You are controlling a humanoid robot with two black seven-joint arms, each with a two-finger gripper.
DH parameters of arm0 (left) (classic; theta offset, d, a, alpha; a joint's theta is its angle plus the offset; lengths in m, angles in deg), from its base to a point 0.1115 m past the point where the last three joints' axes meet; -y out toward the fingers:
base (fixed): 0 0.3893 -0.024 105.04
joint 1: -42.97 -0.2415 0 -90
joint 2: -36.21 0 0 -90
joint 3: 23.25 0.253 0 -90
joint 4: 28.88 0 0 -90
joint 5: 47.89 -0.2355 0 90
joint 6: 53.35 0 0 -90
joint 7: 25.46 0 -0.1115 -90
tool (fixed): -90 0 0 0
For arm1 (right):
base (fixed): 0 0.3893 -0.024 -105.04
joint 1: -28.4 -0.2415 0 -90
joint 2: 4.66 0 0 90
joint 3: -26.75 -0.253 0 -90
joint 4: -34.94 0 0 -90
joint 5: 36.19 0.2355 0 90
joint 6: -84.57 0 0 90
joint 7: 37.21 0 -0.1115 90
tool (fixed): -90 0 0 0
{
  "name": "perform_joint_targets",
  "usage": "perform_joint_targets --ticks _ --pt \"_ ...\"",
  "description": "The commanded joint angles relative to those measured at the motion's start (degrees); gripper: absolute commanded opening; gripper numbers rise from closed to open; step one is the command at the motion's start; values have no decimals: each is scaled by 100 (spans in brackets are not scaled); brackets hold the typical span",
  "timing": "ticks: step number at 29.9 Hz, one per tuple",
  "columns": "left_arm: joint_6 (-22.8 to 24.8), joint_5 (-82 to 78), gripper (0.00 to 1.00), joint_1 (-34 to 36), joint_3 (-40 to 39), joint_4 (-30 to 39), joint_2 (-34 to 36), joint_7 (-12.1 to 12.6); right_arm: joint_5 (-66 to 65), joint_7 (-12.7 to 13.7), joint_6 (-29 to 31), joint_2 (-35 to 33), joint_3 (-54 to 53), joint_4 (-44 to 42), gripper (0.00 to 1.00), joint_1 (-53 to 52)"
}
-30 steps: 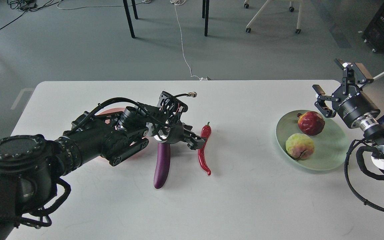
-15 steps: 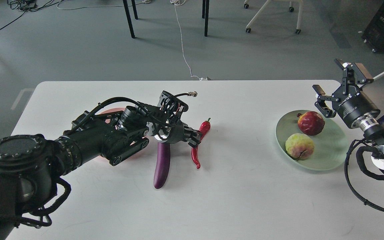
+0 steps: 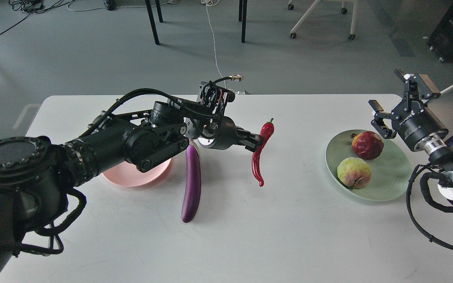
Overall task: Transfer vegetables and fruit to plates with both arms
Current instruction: 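Carry the chili pepper onto the pink plate and release it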
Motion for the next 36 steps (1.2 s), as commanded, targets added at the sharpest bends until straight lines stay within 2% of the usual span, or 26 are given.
perform_joint_targets --ticks 1,3,7,16,20,25,28,31,36 --pt "228 17 10 64 6 1069 746 -5 0 0 0 0 -7 0 97 -5" --pt "228 -1 10 -15 32 1632 1388 13 0 0 0 0 -7 0 97 -5" --pt "228 -1 10 -287 6 2240 2356 22 0 0 0 8 2 0 97 3" --pt "228 -10 10 -340 -3 2337 3350 -49 0 0 0 53 2 0 97 3" --pt "228 -62 10 -639 -3 2267 3781 -66 0 0 0 44 2 0 97 3" --pt "228 -238 11 -1008 6 2180 4010 -75 0 0 0 44 2 9 98 3" --pt "-13 -405 13 -1088 -12 1689 3931 -101 0 0 0 44 10 17 97 3" --pt "-119 -405 15 -1088 -3 1214 3879 -259 0 0 8 44 10 17 98 3" --pt "-120 -405 21 -1044 6 1001 3852 -330 0 0 9 35 10 17 98 3"
